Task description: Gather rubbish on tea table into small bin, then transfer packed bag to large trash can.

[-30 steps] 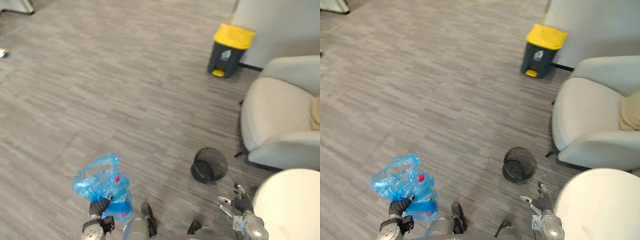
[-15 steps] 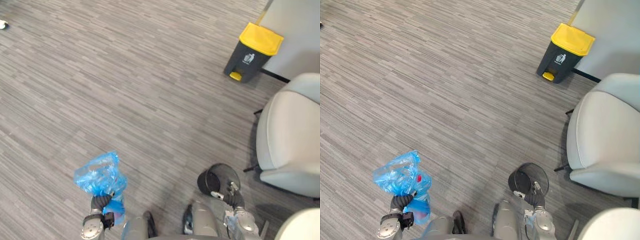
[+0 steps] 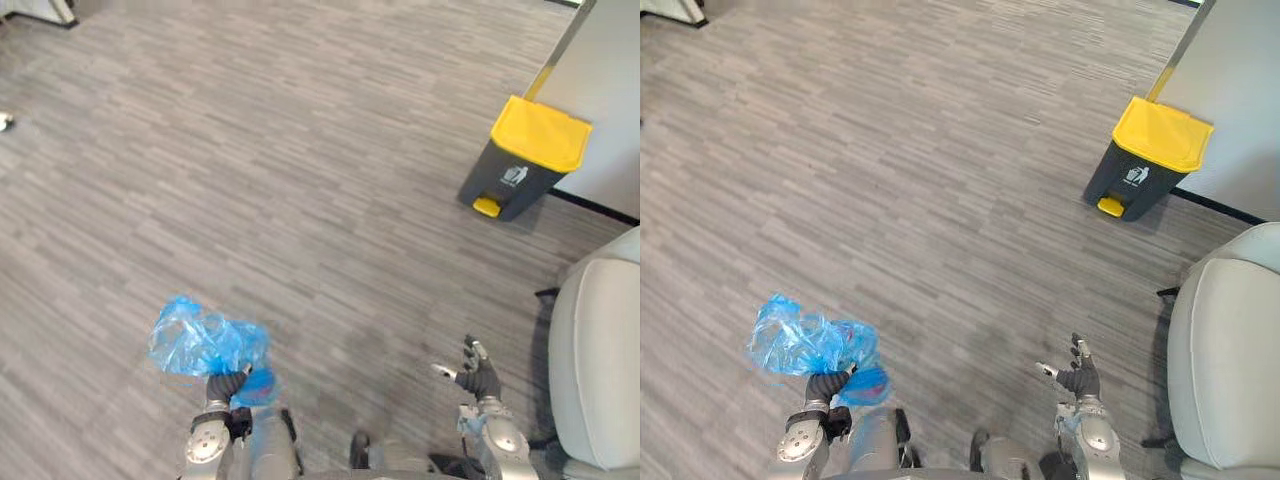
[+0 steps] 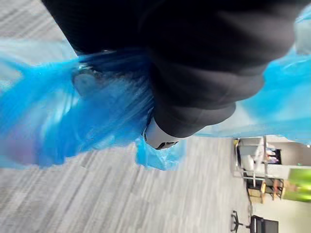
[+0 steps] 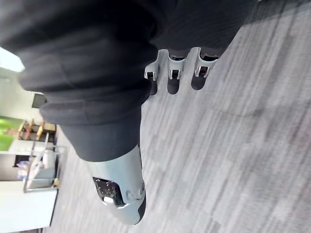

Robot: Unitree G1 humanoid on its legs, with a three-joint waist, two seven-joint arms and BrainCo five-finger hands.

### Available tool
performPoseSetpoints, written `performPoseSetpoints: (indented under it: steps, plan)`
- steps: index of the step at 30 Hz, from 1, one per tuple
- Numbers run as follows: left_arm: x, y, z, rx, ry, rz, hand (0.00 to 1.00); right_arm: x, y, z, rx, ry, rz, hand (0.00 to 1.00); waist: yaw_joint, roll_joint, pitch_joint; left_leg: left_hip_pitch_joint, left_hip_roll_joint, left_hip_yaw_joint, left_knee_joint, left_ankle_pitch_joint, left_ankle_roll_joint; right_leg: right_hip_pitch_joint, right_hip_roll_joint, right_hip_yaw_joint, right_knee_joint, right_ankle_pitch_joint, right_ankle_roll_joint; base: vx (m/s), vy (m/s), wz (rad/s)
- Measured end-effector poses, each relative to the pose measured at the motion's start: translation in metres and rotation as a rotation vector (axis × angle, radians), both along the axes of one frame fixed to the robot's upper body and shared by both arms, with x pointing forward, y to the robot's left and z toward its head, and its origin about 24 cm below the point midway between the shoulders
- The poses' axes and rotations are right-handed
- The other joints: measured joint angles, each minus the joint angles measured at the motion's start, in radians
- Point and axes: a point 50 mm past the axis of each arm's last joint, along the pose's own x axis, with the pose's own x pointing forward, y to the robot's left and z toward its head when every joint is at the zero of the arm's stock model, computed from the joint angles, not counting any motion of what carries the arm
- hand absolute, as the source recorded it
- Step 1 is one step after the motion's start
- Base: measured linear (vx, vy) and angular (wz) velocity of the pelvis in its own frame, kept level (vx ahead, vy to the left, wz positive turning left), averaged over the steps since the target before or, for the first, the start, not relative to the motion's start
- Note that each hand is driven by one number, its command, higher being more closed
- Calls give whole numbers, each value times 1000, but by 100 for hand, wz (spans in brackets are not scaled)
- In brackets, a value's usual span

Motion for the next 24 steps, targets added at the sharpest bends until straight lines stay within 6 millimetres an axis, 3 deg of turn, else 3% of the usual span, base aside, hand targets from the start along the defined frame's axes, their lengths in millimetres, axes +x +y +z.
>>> performPoseSetpoints:
  steps: [1,2,3,4,5,6,7,8,10,12,13,14,15,16,17,18,19,20,21,22,23,24]
  plan:
    - [-4,-3,-2,-10,8,2,100,0,1,-1,-2,5,4,0,-1,21,-13,2,16,-28,-30,70,-13,1,13,25,21,-33,13,647,470,-163]
    - [-8,-3,-5,-8,31,-3,100,-3,10,-8,35,27,-7,0,-4,-6,-28,8,8,20,45,43,23,-3,-20,75,81,-70,35,561,368,-132]
    - [-4,1,-2,10,17,-15,100,-5,20,-12,68,38,-7,0,-4,-54,-39,45,-2,89,50,-4,39,-32,-60,95,159,-67,60,558,326,-125]
    - [-2,3,1,20,5,-19,100,-5,23,-12,75,41,0,0,-4,-69,-38,69,-3,116,56,-20,60,-54,-73,98,213,-51,90,526,294,-119]
    - [-1,4,4,28,-7,-25,100,-5,26,-12,82,38,8,0,-8,-81,-33,118,0,145,76,-49,88,-109,-88,92,360,-2,183,393,229,-94]
    - [1,4,5,32,-12,-32,100,-4,27,-12,84,33,8,0,-10,-83,-33,148,-1,154,74,-72,94,-147,-97,85,451,21,231,566,293,-118]
    - [5,7,8,55,-22,-58,100,-5,27,-11,83,31,9,0,-14,-73,-27,242,2,191,46,-122,93,-231,-112,23,628,19,218,367,173,-85]
    - [6,8,9,63,-22,-63,100,-3,27,-9,81,22,12,0,-13,-75,-28,281,2,206,28,-131,91,-254,-120,-8,659,9,198,535,167,-88]
    - [10,13,14,87,-42,-74,100,3,29,-5,64,1,31,0,-39,-74,-28,409,3,256,-66,-154,75,-359,-134,-167,651,-23,135,471,65,-48]
    - [14,16,16,100,-52,-80,100,6,29,-4,57,-1,39,0,-52,-74,-28,461,2,276,-120,-163,59,-432,-144,-257,559,-13,101,415,20,-21]
    - [16,23,15,118,-43,-74,100,11,30,-8,59,15,44,0,-69,-71,-27,502,-1,291,-168,-157,38,-490,-143,-327,395,30,71,494,-2,-13]
    - [17,24,13,119,-31,-75,100,12,29,-12,58,34,47,0,-76,-70,-26,519,-2,294,-183,-153,31,-502,-136,-351,318,63,64,642,-39,-3]
    - [16,28,7,125,-3,-69,100,11,28,-19,56,75,49,0,-86,-71,-27,560,-7,294,-206,-144,13,-510,-106,-366,180,158,35,489,-64,8]
    - [14,31,4,128,15,-57,100,9,26,-21,52,93,48,0,-92,-69,-26,583,-6,286,-210,-145,6,-508,-92,-359,145,238,-9,682,-106,25]
    - [11,31,-3,114,48,-34,100,4,17,-25,32,123,40,0,-110,-39,-32,612,21,252,-197,-141,-26,-486,-74,-369,181,282,-73,717,-95,15]
    - [10,28,-5,99,57,-25,100,6,12,-22,17,115,33,0,-107,-10,-26,613,49,240,-159,-83,-91,-481,-72,-393,232,251,-94,712,-97,15]
    - [10,24,-6,86,57,-25,100,6,9,-19,9,104,26,0,-112,-9,-16,611,45,222,-122,-35,-86,-473,-92,-395,271,228,-101,856,-243,3]
    - [11,11,-7,31,42,-6,100,7,-1,-12,-20,78,17,0,-113,8,4,555,76,190,146,146,-23,-429,-97,-429,334,174,-94,635,-300,2]
    - [8,11,-5,31,32,1,100,5,1,-10,-18,69,18,0,-105,9,-1,514,107,183,273,223,-11,-364,-74,-453,229,171,-114,591,-317,-38]
    - [5,8,-4,16,22,15,100,4,1,-5,-24,44,18,0,-83,30,4,451,163,165,445,174,-2,-290,-31,-453,179,119,-113,253,-123,-68]
    - [5,6,-5,10,23,16,100,9,-2,-1,-32,23,11,0,-72,50,0,390,189,138,528,121,-2,-263,-8,-442,163,115,-118,415,-37,-86]
    - [8,5,-4,7,17,9,100,15,2,3,-18,-6,-2,0,-63,45,3,276,194,123,606,46,11,-209,7,-414,123,101,-113,551,-21,-72]
